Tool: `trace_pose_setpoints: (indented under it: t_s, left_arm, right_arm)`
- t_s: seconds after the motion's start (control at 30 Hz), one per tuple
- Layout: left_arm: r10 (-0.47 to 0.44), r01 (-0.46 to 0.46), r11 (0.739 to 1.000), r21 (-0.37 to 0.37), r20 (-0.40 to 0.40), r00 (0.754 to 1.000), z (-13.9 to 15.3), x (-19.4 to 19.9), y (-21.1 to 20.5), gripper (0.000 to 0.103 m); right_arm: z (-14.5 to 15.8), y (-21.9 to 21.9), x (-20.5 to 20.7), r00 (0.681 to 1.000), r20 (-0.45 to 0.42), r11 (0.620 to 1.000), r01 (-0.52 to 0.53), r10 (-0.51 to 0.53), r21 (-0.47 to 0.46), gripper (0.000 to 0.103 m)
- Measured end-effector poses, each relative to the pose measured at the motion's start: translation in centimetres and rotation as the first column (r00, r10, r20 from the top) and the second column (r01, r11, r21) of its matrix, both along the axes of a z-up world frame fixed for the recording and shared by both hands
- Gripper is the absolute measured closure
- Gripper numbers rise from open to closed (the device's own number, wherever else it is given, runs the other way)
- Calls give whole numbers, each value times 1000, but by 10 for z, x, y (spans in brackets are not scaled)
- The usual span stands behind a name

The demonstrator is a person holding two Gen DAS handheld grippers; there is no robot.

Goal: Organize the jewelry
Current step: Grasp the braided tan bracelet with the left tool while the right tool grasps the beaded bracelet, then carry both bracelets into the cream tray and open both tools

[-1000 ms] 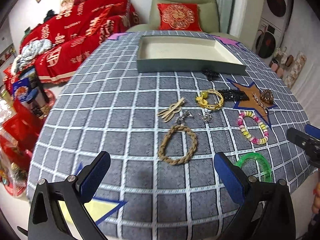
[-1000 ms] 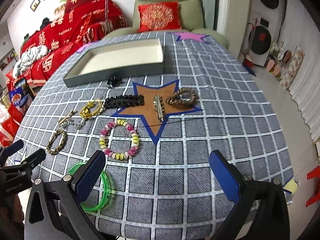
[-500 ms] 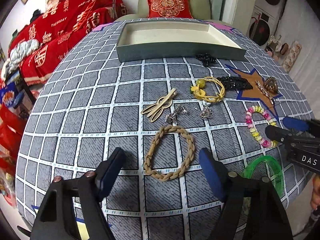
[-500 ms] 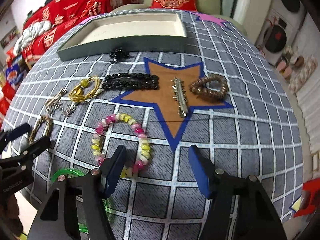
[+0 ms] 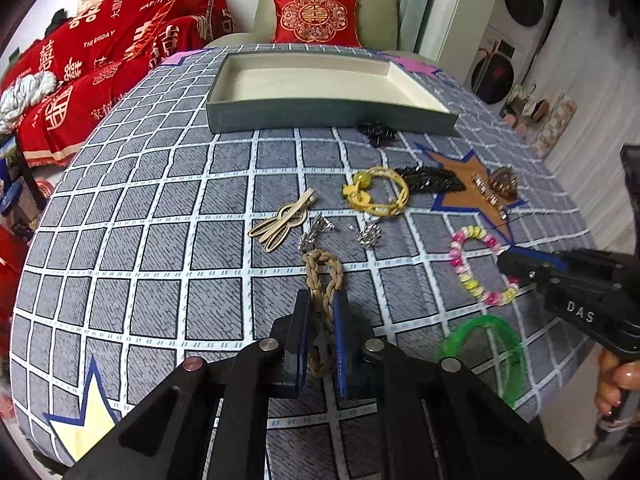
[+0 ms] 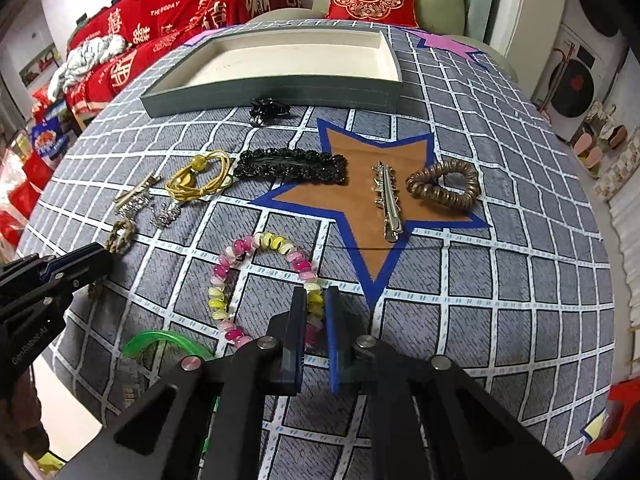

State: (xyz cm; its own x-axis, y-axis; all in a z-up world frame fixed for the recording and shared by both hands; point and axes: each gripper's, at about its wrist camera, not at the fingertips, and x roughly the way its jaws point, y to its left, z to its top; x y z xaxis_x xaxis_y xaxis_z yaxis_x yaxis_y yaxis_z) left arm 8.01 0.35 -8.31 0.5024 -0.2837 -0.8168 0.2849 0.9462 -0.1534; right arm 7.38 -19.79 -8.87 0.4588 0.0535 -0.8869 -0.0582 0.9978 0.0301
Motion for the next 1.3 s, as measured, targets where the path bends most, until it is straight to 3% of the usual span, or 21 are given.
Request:
trace_pose_setpoints:
  t_s: [0.4, 0.63, 0.77, 0.93, 1.17, 1.3]
  left_arm:
    - [0, 5, 999, -46, 102, 995, 60, 23, 7, 84]
    - [18, -10, 998, -56, 144, 989, 98, 74, 8, 84]
    - [17, -17, 1000, -4, 188, 982, 111, 115, -1, 84]
    - [39, -41, 999, 4, 157, 987, 100, 172, -11, 84]
    - [82, -82, 997, -4, 73, 994, 60, 249, -25, 84]
    - [111, -111, 994, 6, 17, 994, 34, 274, -30, 84]
  right_arm:
    - [60, -21, 18, 993, 117, 995, -2, -10, 105, 93]
    - [91, -31, 75, 987, 158, 990, -9, -13, 139, 93]
    - [96, -33, 118, 989, 146, 988, -16, -7, 157, 93]
    - [91, -33, 177, 992, 126, 986, -14, -8, 168, 93]
    - [66, -37, 245, 994, 100, 977, 27, -49, 214, 93]
    - [46, -36, 271, 994, 82, 975, 49, -68, 218, 93]
